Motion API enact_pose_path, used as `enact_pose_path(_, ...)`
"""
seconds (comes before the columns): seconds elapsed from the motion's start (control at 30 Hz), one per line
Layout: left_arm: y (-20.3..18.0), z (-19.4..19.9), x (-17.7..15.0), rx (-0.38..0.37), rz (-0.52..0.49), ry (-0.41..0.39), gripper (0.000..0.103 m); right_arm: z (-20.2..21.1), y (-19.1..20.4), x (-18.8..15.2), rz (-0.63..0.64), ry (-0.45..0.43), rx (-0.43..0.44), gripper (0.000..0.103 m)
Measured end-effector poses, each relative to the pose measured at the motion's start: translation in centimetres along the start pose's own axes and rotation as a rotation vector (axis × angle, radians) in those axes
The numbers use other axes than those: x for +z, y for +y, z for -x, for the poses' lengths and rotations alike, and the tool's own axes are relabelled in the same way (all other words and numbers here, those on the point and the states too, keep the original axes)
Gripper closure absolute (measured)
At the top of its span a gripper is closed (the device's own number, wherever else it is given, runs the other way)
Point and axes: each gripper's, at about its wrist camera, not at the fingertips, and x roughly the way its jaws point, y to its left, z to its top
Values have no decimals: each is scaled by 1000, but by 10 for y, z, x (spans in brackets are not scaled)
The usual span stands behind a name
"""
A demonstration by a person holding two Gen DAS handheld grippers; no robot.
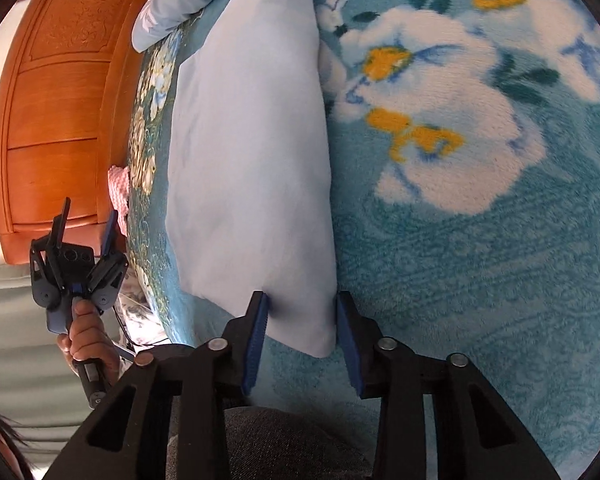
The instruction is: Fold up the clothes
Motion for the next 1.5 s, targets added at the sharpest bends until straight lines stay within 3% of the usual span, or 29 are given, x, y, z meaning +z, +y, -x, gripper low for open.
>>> enact_pose_path(0.07, -1, -3, -2, 12, -5, 6, 45, -1, 8, 2, 48, -2, -56, 88)
enact_pose_path(0.13, -2, -5, -3, 21, -10, 12, 45, 3, 22, -2, 124, -19, -123, 94)
enact_pose_path(0.2, -3, -8, -4, 31, -15, 17, 45, 7, 35, -5, 186, -31, -173, 95)
enact_pose_path(0.37, -6, -16, -8, 58, -31, 43, 45, 33, 32, -1, 217, -29, -194, 95)
enact_pose_path(0.57, -9, -33, -13, 95, -52, 84, 44, 98, 4, 37, 250, -64, -368, 95)
enact_pose_path(0.67, -11, -49, -16, 124, -72, 118, 44, 120, -7, 59, 268, -87, -505, 95)
enact_pose_path(0.77, -13, -70, -21, 163, -99, 159, 44, 132, -22, 74, 239, -103, -504, 95)
enact_pose_path(0.93, -16, -108, -33, 237, -149, 220, 44, 131, -24, 68, 267, -102, -466, 94)
enact_pose_path(1.07, -16, -132, -40, 251, -167, 261, 45, 153, -39, 54, 150, -241, -441, 91)
enact_pose_path(1.17, -15, -149, -44, 229, -165, 284, 46, 160, -57, 25, 13, -337, -280, 90)
enact_pose_path(1.27, -14, -164, -48, 230, -173, 301, 46, 140, -75, -8, -107, -326, -101, 86)
enact_pose_path(1.33, -15, -167, -50, 247, -193, 303, 47, 123, -81, -26, -157, -317, -44, 80)
enact_pose_path(1.5, -14, -165, -52, 272, -216, 298, 56, 91, -77, -38, -227, -312, 67, 79)
